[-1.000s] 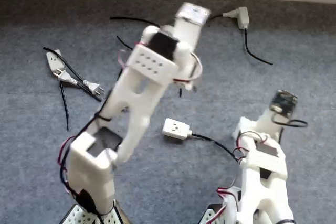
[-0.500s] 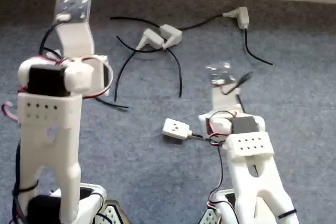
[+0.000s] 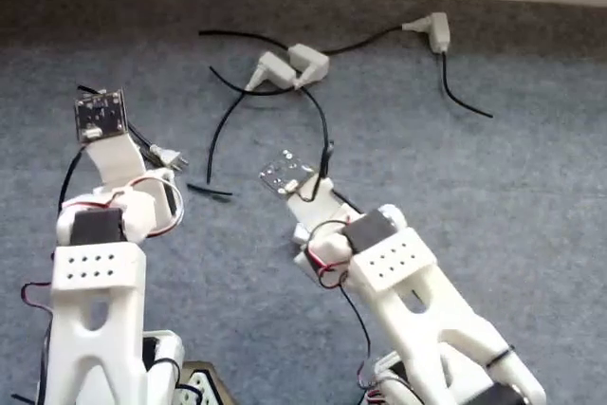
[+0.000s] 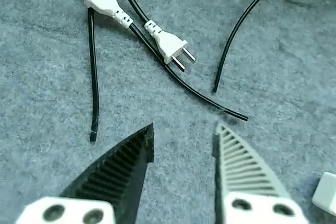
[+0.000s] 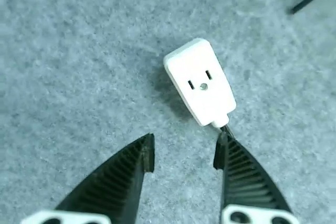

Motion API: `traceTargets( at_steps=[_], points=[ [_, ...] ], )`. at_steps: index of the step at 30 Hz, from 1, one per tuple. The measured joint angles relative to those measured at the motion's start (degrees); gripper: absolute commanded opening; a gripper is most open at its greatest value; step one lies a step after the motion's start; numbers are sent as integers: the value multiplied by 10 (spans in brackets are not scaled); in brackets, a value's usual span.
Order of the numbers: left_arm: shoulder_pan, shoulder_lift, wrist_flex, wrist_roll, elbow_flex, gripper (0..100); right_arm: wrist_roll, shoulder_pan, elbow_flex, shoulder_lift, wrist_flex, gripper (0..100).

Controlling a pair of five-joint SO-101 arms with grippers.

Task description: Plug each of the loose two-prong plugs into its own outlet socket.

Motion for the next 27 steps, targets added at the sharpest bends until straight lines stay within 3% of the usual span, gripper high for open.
traceTargets(
  at_steps=[9,17,27],
  points=[
    [0,-26,-50,-2,49,295,21,-4,-77,209,-54,192],
    [1,-28,-51,-2,49,295,82,10,-94,256,-127,192],
    [13,-28,-95,-2,87,295,179,72,-123,274,-137,192]
  ],
)
